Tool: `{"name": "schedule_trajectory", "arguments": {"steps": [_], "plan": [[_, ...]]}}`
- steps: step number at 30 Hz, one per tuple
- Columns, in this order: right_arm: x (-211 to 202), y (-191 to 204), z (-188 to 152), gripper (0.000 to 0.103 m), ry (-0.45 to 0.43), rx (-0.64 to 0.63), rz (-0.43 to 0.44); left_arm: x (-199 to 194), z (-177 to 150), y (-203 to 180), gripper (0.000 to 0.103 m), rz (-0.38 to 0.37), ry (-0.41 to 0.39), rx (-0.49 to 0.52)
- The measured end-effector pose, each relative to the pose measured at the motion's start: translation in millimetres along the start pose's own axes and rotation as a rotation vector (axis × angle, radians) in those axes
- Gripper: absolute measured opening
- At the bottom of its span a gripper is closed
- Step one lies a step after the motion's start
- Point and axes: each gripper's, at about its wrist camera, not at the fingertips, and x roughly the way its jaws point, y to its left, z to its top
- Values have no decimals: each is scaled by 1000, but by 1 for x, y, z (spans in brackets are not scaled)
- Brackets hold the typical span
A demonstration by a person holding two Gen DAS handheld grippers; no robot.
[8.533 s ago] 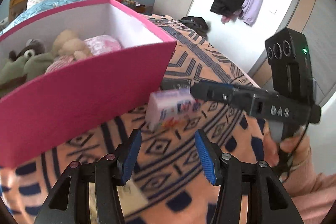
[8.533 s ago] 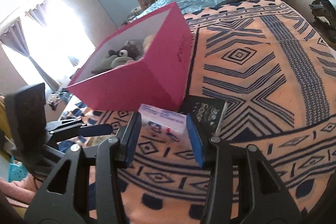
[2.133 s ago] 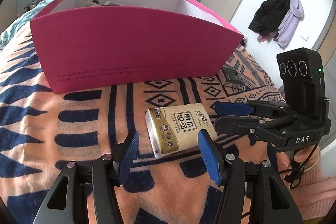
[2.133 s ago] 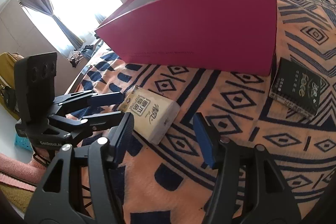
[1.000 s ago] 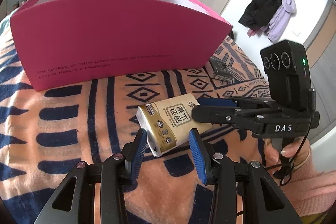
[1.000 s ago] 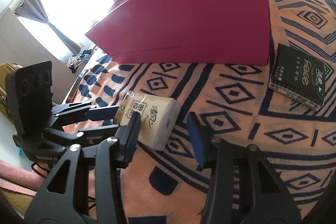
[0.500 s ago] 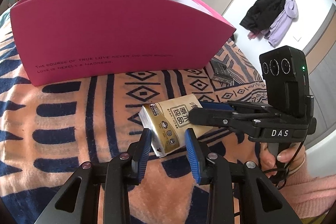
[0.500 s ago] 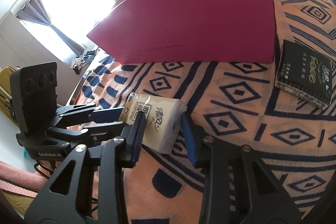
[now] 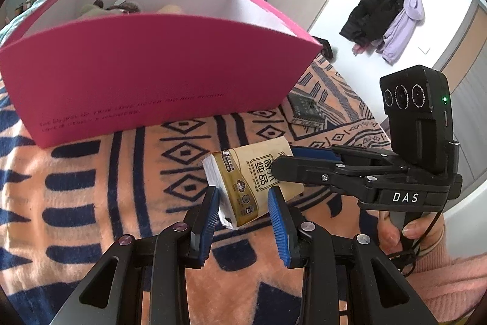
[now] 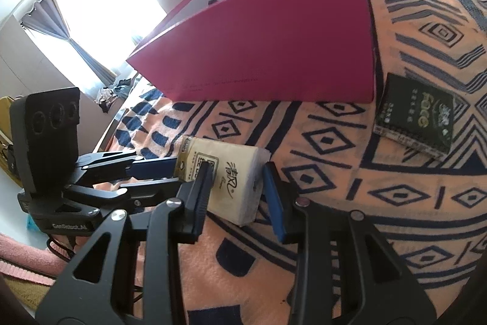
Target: Organize objects
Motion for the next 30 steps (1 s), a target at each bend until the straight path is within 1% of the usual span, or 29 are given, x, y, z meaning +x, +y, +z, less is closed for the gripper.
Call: {"name": "schedule_trajectory", "arguments": {"steps": [7, 16, 21, 30], "plan": [[-12, -2, 4, 38, -34, 3, -13, -1, 11, -10, 33, -8, -5, 30], [-31, 2, 14, 38, -93, -16, -24, -9, 27, -24, 33, -25, -35, 69], [-48, 3, 21, 38, -129, -28, -26, -15, 36, -30, 33, -25, -49, 92], [-65, 13, 41, 38, -182, -75, -35, -26, 57, -35, 33, -10, -92, 124]]}}
